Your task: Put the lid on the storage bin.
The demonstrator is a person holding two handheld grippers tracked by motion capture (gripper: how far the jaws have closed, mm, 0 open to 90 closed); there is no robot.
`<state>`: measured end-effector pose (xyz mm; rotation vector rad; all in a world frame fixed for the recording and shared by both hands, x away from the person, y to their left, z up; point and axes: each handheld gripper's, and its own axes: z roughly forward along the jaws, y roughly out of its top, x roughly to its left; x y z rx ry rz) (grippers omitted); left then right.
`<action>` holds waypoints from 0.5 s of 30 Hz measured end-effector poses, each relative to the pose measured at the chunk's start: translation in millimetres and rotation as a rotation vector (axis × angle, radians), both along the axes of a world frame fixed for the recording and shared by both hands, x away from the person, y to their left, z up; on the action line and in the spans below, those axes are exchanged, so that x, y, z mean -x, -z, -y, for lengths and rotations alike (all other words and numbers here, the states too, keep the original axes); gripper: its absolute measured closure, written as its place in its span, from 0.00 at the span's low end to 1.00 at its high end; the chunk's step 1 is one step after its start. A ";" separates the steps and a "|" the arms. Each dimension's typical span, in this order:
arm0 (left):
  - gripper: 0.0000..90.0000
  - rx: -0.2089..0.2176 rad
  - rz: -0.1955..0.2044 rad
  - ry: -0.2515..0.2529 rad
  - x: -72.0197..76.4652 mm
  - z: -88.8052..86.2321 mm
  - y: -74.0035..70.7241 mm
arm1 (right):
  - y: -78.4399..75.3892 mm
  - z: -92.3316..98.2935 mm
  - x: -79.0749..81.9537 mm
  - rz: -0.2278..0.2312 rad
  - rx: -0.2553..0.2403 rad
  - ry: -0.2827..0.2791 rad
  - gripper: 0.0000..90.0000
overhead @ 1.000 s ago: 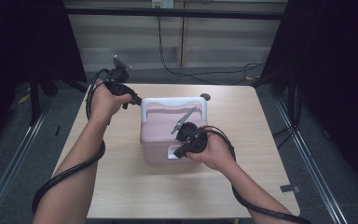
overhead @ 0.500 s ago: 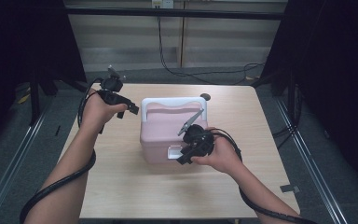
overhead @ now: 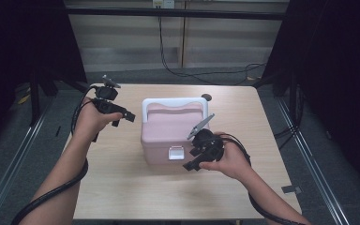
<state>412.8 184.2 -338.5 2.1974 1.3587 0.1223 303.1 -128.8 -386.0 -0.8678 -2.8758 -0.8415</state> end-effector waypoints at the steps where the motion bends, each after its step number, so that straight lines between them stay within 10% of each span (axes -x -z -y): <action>1: 0.27 0.002 -0.003 0.003 1.0 -1.2 1.3 | 0.3 1.3 0.3 -0.001 -0.002 0.002 0.40; 15: 0.20 0.041 -0.016 0.011 12.4 -19.0 25.0 | 5.0 30.0 7.2 0.018 -0.020 0.041 0.34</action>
